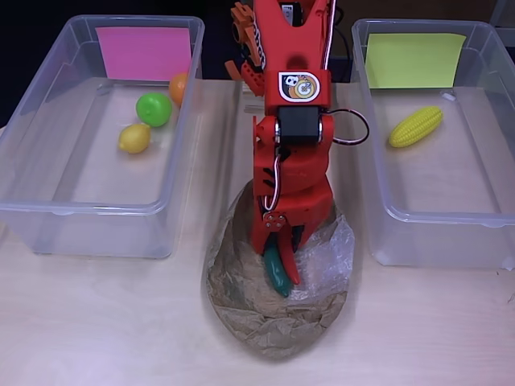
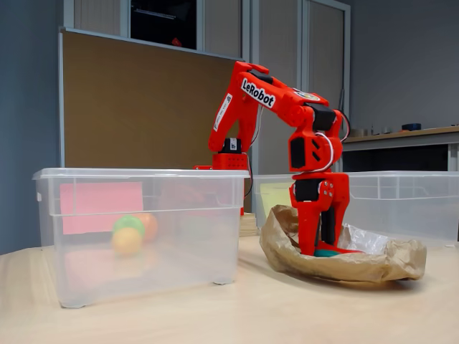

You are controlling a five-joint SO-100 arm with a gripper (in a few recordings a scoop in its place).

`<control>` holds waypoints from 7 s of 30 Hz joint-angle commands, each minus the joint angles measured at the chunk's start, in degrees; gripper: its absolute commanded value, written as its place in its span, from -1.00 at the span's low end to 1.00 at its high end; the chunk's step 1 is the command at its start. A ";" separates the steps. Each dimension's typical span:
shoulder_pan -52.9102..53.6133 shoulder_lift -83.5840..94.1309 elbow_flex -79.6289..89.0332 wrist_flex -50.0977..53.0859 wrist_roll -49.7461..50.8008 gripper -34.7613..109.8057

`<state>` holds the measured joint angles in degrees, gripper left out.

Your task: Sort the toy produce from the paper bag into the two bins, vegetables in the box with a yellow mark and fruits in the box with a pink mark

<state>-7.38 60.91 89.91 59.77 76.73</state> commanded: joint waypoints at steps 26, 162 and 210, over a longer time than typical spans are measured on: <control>-3.78 0.18 -3.16 7.21 -0.09 -0.29; 0.00 -23.73 -43.24 19.69 -1.49 -0.14; -56.43 48.34 10.63 41.57 71.63 -0.52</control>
<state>-57.57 107.14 98.96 101.60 137.81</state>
